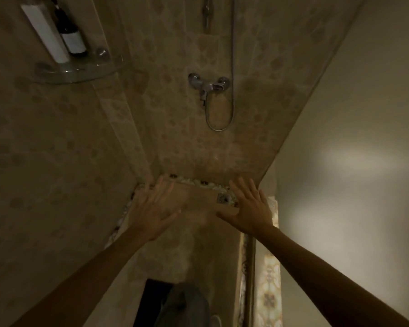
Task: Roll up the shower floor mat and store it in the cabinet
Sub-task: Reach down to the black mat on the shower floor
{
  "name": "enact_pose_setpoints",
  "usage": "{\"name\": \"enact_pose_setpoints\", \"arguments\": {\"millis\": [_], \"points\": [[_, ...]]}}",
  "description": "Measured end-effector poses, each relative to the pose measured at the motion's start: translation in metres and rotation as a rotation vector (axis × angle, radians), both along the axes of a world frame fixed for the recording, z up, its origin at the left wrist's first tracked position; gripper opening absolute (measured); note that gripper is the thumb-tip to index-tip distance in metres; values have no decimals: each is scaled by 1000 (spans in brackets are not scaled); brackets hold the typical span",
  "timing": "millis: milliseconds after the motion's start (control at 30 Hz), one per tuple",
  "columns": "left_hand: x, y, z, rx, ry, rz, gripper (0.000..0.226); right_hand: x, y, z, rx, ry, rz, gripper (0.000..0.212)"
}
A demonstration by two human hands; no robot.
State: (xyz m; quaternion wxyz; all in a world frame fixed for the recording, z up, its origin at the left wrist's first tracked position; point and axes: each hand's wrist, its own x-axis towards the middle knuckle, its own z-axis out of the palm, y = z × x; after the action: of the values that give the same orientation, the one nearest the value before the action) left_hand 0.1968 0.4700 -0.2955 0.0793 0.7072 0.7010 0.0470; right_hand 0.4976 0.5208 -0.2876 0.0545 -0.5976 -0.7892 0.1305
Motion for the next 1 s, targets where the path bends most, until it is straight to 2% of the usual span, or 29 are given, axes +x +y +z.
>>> {"name": "enact_pose_setpoints", "arguments": {"millis": [267,400,533,633,833,1000], "points": [[-12,45,-23,-58,-91,222,90,-26,97,-22,-29,-52,212,106],[-32,72,-47,-55,-152,392,88,-71,158,-36,-11,-59,357,107],[-48,97,-64,-121,-180,570,91,-123,210,-40,-115,-167,508,104],[-56,107,-69,-80,-196,661,87,-164,235,-38,-122,-224,641,106],[-81,75,-55,-30,-173,847,83,-250,247,-34,-94,-211,899,107],[-100,18,-54,-11,-199,1122,86,-334,221,-41,-68,-256,1157,110]]}}
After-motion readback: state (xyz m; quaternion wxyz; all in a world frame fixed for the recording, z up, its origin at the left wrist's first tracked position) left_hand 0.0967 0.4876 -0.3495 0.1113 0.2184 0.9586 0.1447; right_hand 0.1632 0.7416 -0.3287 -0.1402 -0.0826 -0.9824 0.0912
